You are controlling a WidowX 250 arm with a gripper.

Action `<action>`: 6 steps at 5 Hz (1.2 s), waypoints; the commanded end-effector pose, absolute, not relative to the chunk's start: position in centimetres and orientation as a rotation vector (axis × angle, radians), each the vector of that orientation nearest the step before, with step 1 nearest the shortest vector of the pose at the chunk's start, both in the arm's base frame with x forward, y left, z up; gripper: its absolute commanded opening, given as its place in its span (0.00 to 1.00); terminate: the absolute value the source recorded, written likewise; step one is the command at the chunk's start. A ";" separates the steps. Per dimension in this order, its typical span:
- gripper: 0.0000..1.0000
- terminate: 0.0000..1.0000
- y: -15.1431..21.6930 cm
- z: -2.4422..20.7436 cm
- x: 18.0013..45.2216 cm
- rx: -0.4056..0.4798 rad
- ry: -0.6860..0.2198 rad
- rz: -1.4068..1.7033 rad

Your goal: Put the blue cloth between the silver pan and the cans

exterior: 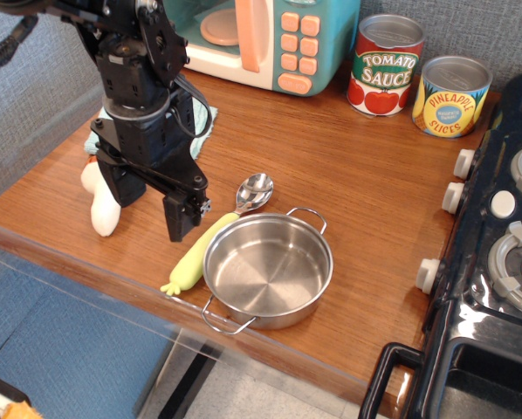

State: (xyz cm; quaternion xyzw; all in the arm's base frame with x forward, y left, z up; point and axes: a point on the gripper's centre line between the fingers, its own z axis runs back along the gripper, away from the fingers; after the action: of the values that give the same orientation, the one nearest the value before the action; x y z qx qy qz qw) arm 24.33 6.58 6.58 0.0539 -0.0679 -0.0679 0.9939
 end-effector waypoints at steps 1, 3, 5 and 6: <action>1.00 0.00 6.6 6.6 24.3 0.108 -0.136 -0.136; 1.00 0.00 12.9 8.4 30.5 0.042 -0.180 0.111; 1.00 0.00 19.5 6.9 34.9 0.080 -0.182 0.268; 1.00 0.00 21.1 5.2 35.5 0.105 -0.176 0.298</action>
State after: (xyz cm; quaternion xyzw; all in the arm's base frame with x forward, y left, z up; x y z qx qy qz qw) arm 35.57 20.08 3.09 0.0422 -0.0622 0.1444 0.9867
